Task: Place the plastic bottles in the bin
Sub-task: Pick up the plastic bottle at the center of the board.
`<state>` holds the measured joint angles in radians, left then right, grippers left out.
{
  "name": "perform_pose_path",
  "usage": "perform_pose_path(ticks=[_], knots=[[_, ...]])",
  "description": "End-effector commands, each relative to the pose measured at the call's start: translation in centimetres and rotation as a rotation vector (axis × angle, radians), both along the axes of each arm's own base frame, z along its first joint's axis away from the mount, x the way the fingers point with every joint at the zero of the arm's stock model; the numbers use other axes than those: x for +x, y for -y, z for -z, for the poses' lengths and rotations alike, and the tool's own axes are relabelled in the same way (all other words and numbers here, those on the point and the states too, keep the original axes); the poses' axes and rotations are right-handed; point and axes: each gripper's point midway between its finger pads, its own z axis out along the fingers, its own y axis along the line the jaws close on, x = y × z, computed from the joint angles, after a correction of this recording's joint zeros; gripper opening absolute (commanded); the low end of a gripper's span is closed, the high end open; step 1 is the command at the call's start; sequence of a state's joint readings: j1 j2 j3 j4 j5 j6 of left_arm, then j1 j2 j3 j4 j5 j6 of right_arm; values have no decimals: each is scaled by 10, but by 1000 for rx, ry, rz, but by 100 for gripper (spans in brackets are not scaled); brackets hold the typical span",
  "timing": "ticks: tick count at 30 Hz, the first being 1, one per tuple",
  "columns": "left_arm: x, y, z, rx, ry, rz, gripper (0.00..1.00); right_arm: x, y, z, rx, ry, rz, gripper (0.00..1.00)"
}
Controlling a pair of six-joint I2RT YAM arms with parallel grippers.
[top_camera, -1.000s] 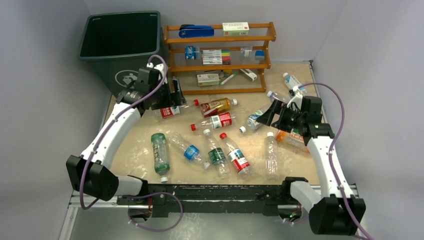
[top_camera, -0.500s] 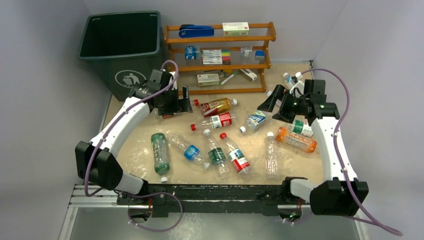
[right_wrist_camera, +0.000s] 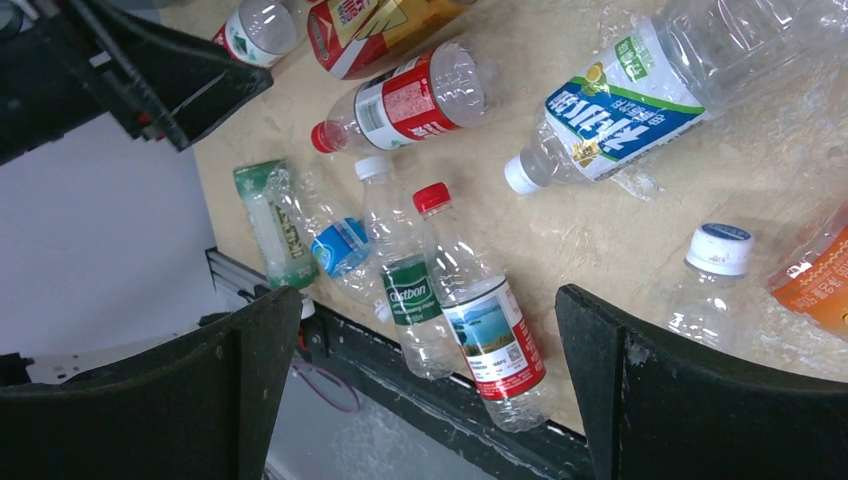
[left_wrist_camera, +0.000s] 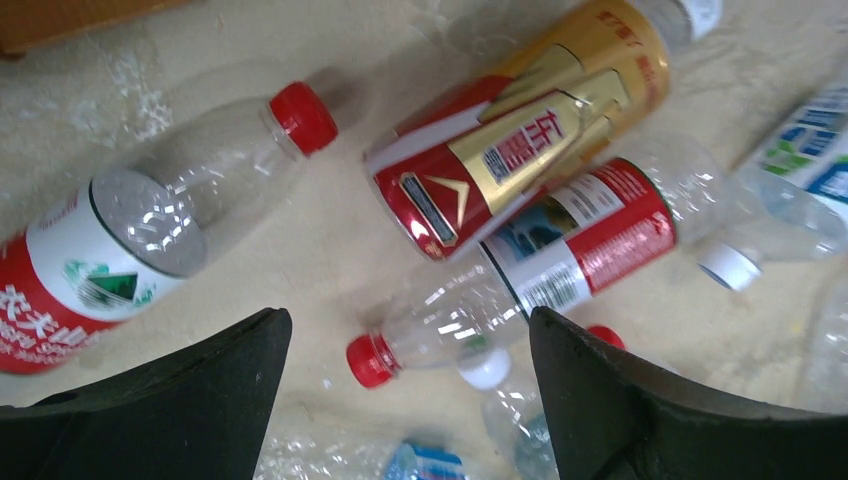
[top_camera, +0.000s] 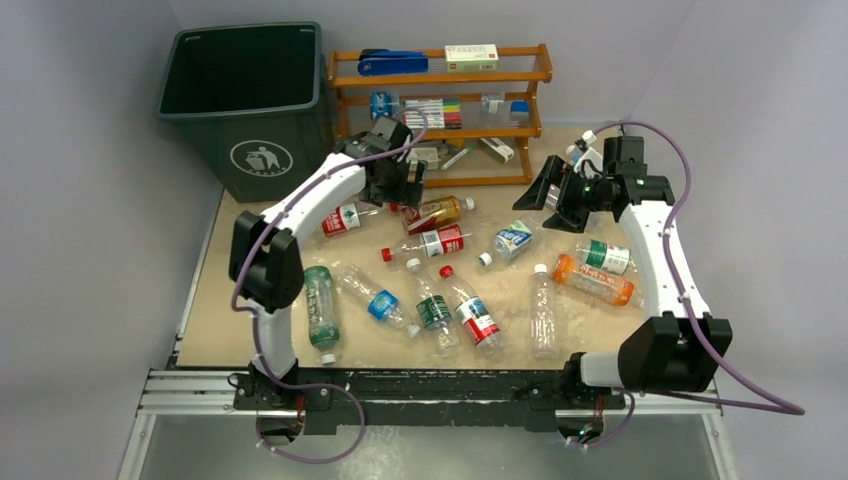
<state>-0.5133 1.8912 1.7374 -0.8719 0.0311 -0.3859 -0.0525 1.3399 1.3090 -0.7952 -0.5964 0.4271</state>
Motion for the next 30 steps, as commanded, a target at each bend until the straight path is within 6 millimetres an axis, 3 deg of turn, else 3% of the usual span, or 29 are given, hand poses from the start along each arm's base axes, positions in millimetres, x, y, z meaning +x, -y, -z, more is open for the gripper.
perform_pose_path(ticks=[1, 8, 16, 22, 30], knots=[[16, -7, 6, 136, 37, 37, 88, 1, -5, -14, 15, 35, -54, 100], [26, 0, 27, 195, 65, 96, 87, -3, -7, -11, 23, 37, -61, 100], [35, 30, 17, 168, 182, 218, 87, -5, -5, -8, 10, 26, -57, 100], [35, 31, 30, 223, 177, 295, 87, -6, -2, -8, -9, 17, -56, 100], [45, 34, 34, 290, 215, 344, 87, -11, -2, -6, -12, 3, -58, 100]])
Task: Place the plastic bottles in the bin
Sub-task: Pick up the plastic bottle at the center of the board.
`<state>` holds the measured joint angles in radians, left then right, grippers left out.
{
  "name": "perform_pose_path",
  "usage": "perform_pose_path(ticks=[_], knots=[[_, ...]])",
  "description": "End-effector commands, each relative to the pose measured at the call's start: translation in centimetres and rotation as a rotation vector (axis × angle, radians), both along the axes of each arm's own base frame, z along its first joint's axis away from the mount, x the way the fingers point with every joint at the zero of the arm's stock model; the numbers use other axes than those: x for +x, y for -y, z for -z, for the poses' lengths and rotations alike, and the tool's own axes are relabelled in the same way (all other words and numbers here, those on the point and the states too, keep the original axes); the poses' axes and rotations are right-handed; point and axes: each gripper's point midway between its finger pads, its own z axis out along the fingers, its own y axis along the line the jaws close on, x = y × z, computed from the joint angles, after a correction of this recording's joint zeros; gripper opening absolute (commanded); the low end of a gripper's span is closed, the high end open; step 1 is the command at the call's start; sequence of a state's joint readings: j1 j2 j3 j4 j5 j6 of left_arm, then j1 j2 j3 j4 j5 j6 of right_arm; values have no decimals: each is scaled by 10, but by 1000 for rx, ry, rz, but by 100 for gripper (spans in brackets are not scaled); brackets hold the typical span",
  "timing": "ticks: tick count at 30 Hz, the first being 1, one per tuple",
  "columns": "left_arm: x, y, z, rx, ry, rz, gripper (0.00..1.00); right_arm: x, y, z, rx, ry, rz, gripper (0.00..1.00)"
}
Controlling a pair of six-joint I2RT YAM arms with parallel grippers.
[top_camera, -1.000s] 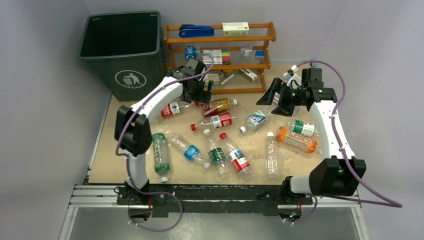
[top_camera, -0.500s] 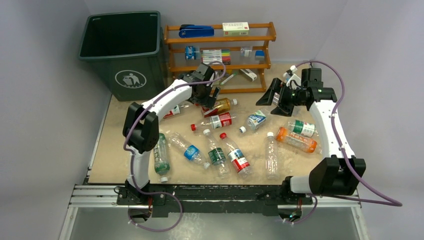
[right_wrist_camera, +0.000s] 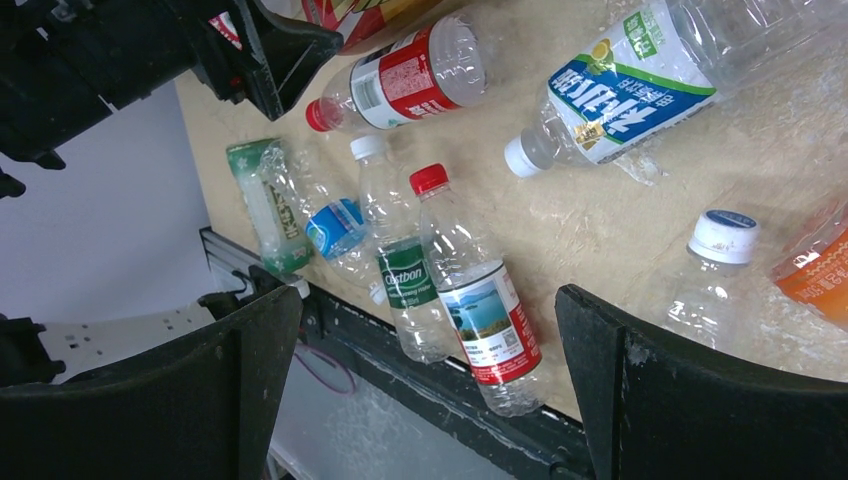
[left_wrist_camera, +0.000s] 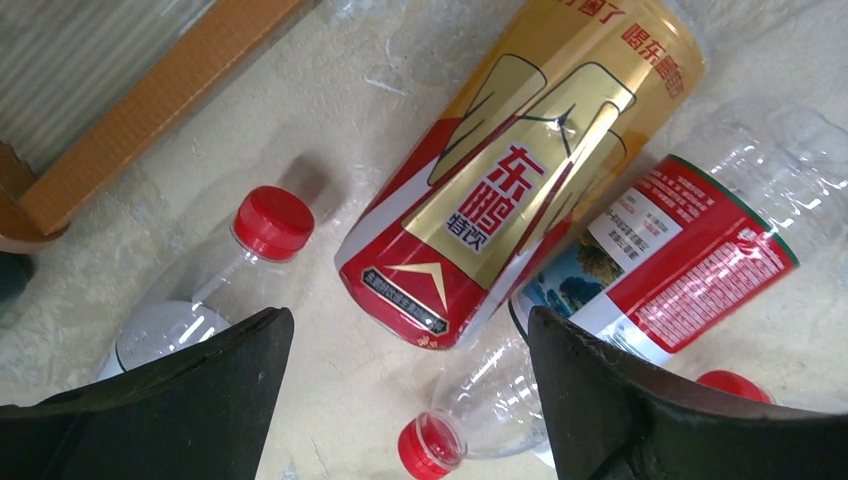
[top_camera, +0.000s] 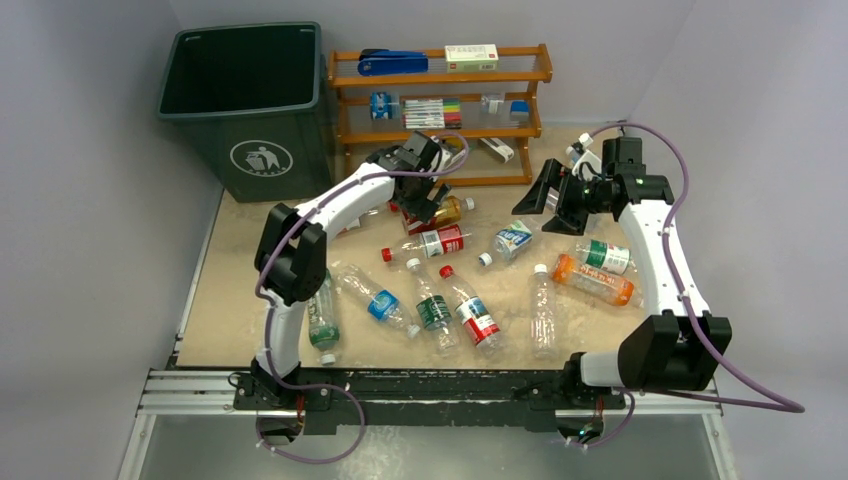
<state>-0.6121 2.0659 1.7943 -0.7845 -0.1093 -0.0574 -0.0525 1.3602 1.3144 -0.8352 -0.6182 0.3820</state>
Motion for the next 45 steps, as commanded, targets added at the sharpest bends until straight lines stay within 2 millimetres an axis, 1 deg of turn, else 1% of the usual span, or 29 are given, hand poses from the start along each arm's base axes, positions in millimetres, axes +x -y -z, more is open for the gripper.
perform_pose_path(ticks=[1, 7, 11, 16, 23, 29, 31, 33, 37, 39, 41, 44, 45], knots=[[22, 9, -15, 19, 98, 49, 87, -6, 0, -12, -11, 29, -15, 100], [18, 20, -6, 12, 116, 107, 87, -14, 0, -13, -14, 14, -17, 100], [11, 25, 3, -5, 98, 142, 87, -17, -1, -14, -6, 5, -13, 100], [12, 31, 17, -13, 84, 166, 87, -20, -4, -16, 14, 2, -1, 100], [19, 40, 26, -27, 80, 160, 87, -18, -5, -19, 27, 7, 14, 100], [31, 43, 24, -22, 108, 141, 87, -17, -5, -21, 26, 13, 18, 100], [34, 42, 26, -8, 111, 133, 86, -16, -5, -20, 27, 11, 17, 100], [34, 41, 27, -9, 110, 125, 82, -15, -5, -20, 28, 12, 16, 100], [31, 38, 26, -10, 105, 96, 64, -13, -6, -17, 32, 7, 15, 100], [30, 37, 20, -22, 111, 74, 57, -13, -7, -16, 36, 7, 11, 100], [29, 39, 8, -46, 123, 44, 49, -12, -7, -16, 41, 10, 10, 100], [25, 47, -12, -89, 127, -18, 47, -14, -9, -13, 50, 12, 8, 100], [20, 52, -15, -112, 109, -28, 47, -14, -10, -13, 56, 18, 6, 100]])
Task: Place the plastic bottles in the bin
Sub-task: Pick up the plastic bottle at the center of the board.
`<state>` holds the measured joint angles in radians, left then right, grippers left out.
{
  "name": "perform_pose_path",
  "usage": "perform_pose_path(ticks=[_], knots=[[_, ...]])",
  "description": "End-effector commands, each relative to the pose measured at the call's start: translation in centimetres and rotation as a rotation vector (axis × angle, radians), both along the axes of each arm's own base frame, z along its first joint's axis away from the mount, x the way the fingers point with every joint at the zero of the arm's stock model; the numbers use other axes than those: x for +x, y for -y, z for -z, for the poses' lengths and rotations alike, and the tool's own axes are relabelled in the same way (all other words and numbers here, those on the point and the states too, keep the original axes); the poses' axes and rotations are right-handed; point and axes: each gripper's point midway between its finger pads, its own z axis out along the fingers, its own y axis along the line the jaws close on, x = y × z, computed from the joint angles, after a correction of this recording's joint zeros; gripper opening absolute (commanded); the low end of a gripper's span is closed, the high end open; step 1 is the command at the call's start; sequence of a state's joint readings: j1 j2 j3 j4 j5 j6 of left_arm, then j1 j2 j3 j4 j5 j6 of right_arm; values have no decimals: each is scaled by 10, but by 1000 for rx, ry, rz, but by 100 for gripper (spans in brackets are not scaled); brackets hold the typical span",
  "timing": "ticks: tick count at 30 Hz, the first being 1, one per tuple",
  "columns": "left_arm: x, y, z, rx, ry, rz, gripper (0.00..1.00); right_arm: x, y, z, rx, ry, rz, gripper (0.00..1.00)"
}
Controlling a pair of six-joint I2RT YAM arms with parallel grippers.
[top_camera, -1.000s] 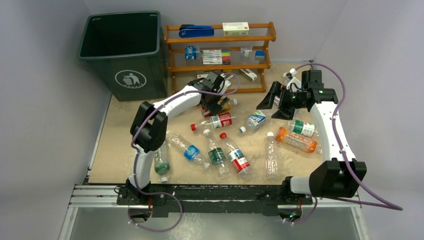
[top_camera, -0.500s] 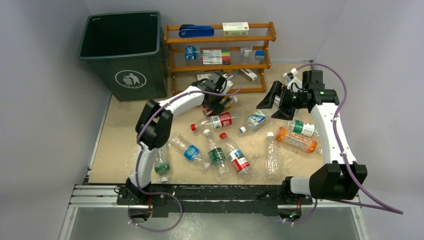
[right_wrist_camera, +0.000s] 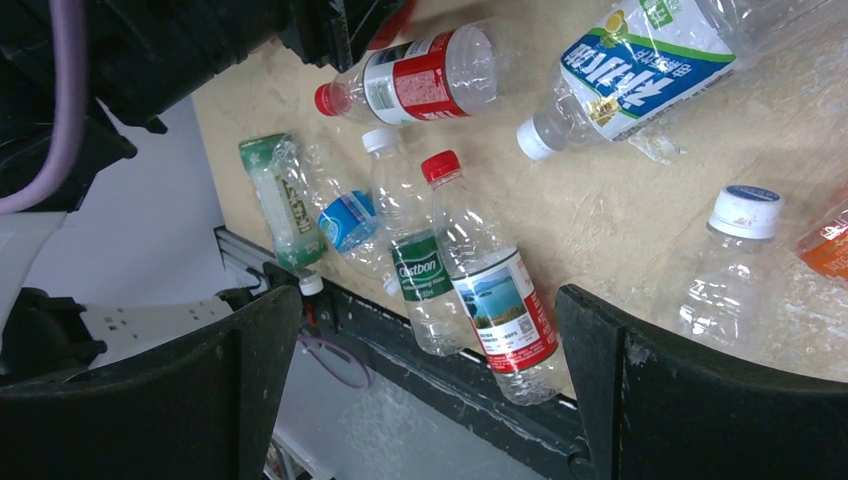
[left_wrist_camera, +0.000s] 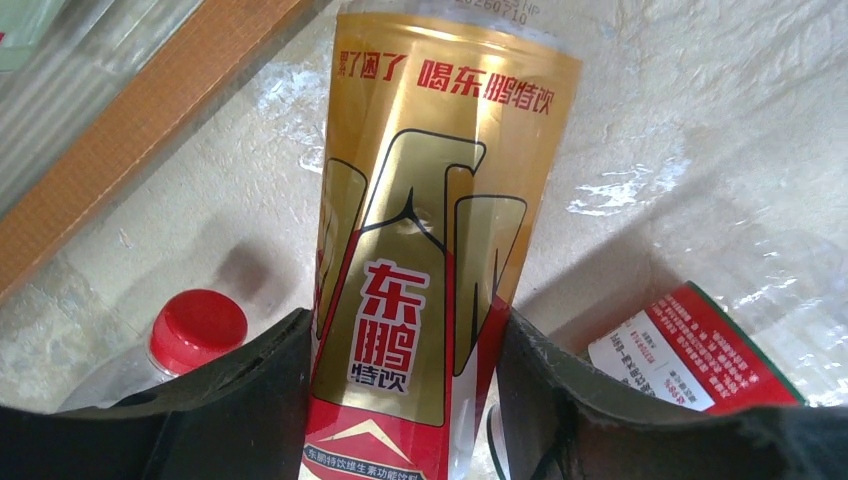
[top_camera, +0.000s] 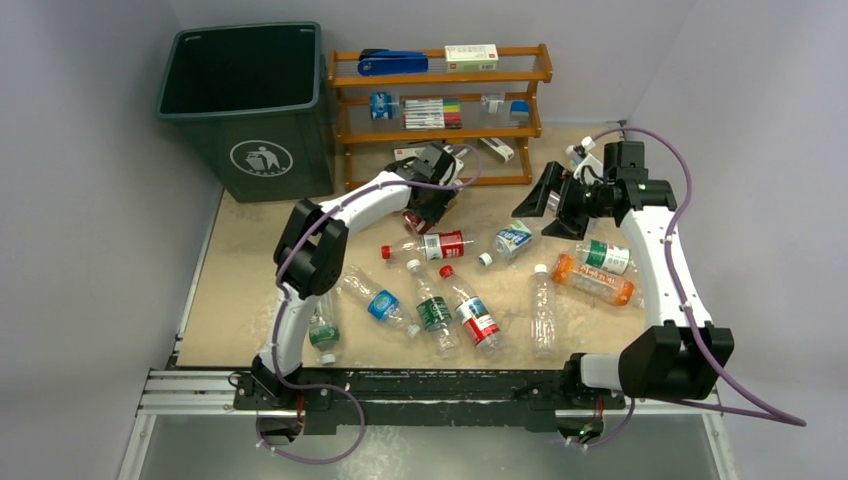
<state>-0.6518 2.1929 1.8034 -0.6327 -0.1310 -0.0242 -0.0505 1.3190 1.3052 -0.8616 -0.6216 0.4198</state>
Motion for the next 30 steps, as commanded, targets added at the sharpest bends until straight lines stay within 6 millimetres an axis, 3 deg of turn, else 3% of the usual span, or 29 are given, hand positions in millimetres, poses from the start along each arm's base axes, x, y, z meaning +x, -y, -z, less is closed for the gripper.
perform_pose_path(ticks=[1, 7, 14, 21, 30], knots=[[-3, 23, -63, -149, 48, -95, 47, -3, -8, -5, 41, 36, -15, 100], [-26, 28, -83, -255, 7, -153, 46, -4, -12, -5, 69, 70, -12, 100], [-32, 26, -109, -293, 11, -165, 46, -2, -13, -6, 76, 93, -27, 100], [-27, 32, -168, -399, 85, -187, 46, 1, -15, -11, 85, 114, -39, 100], [-24, 40, -230, -495, 122, -166, 45, 6, -17, -14, 102, 114, -47, 100]])
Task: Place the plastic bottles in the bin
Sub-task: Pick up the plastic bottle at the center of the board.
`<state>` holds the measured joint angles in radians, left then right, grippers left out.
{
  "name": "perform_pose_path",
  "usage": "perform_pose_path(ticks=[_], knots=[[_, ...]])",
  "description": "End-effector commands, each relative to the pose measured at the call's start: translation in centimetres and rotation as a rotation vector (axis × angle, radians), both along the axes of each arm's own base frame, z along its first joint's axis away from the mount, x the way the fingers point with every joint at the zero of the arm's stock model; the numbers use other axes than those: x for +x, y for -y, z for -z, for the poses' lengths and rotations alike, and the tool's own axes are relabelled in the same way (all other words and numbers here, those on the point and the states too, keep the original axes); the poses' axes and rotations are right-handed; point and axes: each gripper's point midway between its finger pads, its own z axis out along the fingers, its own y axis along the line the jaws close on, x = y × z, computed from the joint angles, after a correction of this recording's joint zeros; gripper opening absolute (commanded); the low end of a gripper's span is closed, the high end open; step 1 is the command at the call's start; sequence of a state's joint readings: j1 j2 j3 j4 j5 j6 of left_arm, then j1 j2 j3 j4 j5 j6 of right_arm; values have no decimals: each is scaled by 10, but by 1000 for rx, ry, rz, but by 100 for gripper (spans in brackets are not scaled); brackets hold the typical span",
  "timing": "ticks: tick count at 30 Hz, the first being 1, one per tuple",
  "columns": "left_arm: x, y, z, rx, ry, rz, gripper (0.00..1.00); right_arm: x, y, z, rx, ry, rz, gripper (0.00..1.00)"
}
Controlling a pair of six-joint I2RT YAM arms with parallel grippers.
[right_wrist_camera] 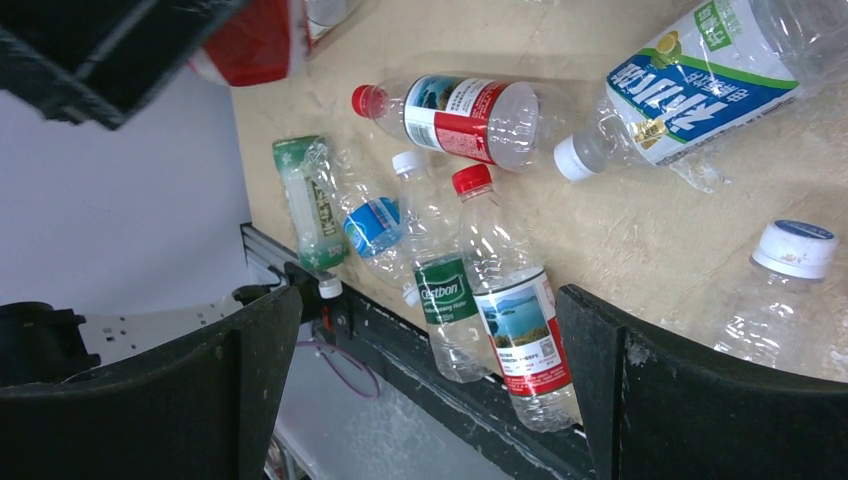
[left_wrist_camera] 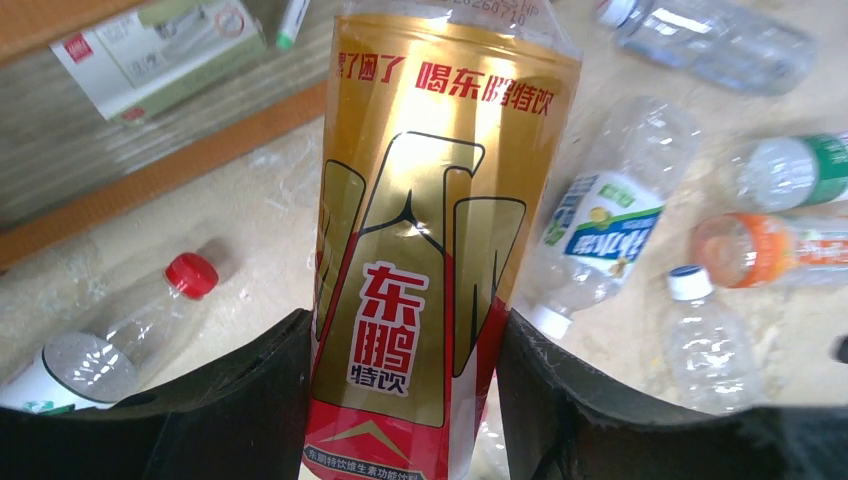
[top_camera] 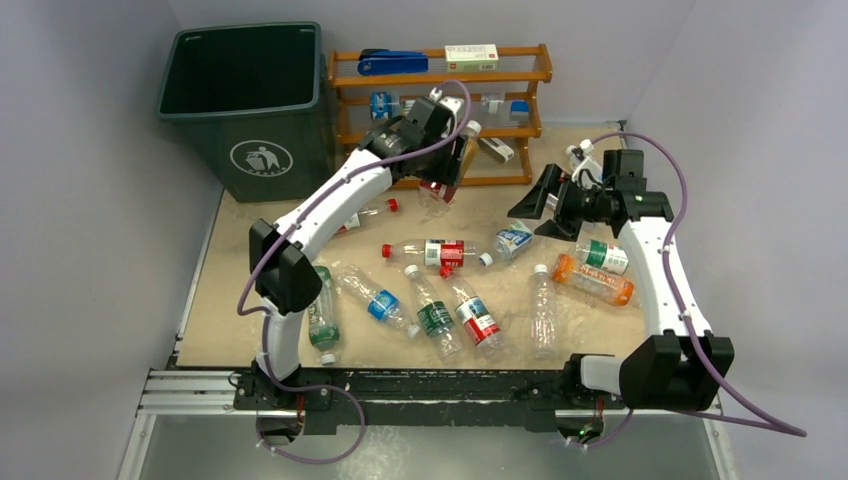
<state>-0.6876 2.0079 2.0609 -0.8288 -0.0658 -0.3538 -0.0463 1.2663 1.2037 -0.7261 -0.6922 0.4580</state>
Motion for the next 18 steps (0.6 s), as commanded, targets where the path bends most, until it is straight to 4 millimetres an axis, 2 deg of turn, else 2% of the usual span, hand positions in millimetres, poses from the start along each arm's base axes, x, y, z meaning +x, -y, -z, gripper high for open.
perform_pose_path(ticks=[1, 5, 11, 18], knots=[[-2, 3, -73, -141, 79, 11, 46, 6, -6, -15, 31, 49, -28, 100], [5, -2, -103, -266, 73, 4, 46, 8, -7, -14, 33, 44, -32, 100], [29, -41, -154, -519, 90, -60, 45, 13, -8, -10, 38, 30, -35, 100], [51, -85, -204, -684, 157, -108, 45, 21, -9, -9, 42, 25, -39, 100]])
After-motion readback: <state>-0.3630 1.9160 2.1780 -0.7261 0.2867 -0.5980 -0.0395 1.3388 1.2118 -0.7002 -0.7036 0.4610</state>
